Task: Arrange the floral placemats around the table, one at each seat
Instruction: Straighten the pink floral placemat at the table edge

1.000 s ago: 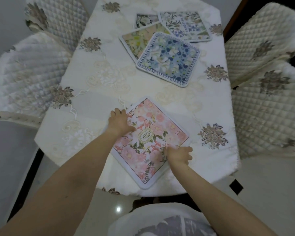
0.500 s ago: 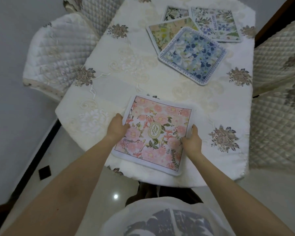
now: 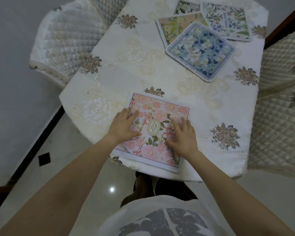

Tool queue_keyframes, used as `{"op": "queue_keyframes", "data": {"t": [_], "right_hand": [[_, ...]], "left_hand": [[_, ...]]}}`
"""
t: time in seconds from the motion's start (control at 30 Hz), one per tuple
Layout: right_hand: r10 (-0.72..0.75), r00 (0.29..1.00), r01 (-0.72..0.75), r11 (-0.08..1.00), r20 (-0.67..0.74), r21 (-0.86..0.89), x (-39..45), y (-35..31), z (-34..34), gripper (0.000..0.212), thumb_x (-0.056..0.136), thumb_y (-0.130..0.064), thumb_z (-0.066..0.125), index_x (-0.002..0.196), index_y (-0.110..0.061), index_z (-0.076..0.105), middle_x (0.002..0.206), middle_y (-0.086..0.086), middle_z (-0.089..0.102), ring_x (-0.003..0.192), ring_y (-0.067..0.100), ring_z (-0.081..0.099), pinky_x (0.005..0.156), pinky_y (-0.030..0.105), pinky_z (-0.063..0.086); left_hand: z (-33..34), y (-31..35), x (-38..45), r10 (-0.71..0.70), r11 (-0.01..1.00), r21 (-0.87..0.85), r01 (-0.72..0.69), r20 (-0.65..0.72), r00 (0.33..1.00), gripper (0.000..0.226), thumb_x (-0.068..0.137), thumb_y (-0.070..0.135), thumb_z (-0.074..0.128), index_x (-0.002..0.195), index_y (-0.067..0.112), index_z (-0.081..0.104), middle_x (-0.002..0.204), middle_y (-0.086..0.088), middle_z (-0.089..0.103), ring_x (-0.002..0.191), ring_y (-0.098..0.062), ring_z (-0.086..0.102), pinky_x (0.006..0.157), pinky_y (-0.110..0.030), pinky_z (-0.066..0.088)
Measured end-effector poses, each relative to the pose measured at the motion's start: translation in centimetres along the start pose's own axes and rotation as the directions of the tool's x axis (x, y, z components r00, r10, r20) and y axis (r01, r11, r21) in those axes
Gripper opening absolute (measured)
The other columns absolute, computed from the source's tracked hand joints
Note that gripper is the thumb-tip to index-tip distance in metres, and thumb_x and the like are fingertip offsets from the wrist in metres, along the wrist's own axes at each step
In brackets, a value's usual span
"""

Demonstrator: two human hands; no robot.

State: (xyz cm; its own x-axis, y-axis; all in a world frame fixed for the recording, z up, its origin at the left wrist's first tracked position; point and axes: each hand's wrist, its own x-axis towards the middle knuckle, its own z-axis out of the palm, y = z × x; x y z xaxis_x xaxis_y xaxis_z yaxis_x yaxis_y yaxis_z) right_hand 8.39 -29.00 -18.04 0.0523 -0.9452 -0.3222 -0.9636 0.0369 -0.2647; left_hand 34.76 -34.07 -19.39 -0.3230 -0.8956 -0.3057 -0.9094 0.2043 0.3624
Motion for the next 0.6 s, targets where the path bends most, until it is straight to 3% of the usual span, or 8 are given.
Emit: {"op": "queue_keyframes", "data": {"t": [0.13,0.3,0.6], "right_hand": [[-0.034,0.993,0.038,0.999,0.110,-0.034,1.3,0.1,0.6,0.090,0.077,-0.076,0.044,0.148,-0.042,0.003,0.160,0.013,-0.007,0.146,0.037,-0.012,0.117,0.054,0.001],[-0.045,0.991,0.060,0.991,0.124,-0.121,0.8,0.2,2.3,0.090,0.075,-0.079,0.037,0.147,-0.045,-0.005,0.159,0.013,-0.014,0.143,0.042,-0.017,0.117,0.057,0.000],[-0.007,0.996,0.015,0.996,0.090,-0.085,-1.4,-0.8,4.3,0.088,0.073,-0.080,0.032,0.143,-0.050,-0.011,0.159,0.012,-0.014,0.143,0.040,-0.019,0.116,0.058,-0.003]], "left_hand": [[0.4,-0.1,0.7,-0.005,1.000,-0.003,0.005,0.056,0.998,0.092,0.075,0.064,0.059,0.148,0.035,0.011,0.159,-0.006,-0.007,0.145,-0.024,-0.009,0.118,-0.043,-0.001],[0.9,-0.5,0.4,0.011,0.998,-0.070,-0.009,0.032,0.999,0.092,0.073,0.062,0.063,0.147,0.038,0.014,0.159,-0.004,-0.006,0.146,-0.023,-0.009,0.118,-0.043,0.005],[1.2,-1.0,-0.1,0.045,0.996,-0.082,-0.043,0.016,0.999,0.097,0.069,0.062,0.068,0.147,0.036,0.017,0.159,-0.002,-0.003,0.145,-0.020,-0.008,0.117,-0.041,0.006]]}}
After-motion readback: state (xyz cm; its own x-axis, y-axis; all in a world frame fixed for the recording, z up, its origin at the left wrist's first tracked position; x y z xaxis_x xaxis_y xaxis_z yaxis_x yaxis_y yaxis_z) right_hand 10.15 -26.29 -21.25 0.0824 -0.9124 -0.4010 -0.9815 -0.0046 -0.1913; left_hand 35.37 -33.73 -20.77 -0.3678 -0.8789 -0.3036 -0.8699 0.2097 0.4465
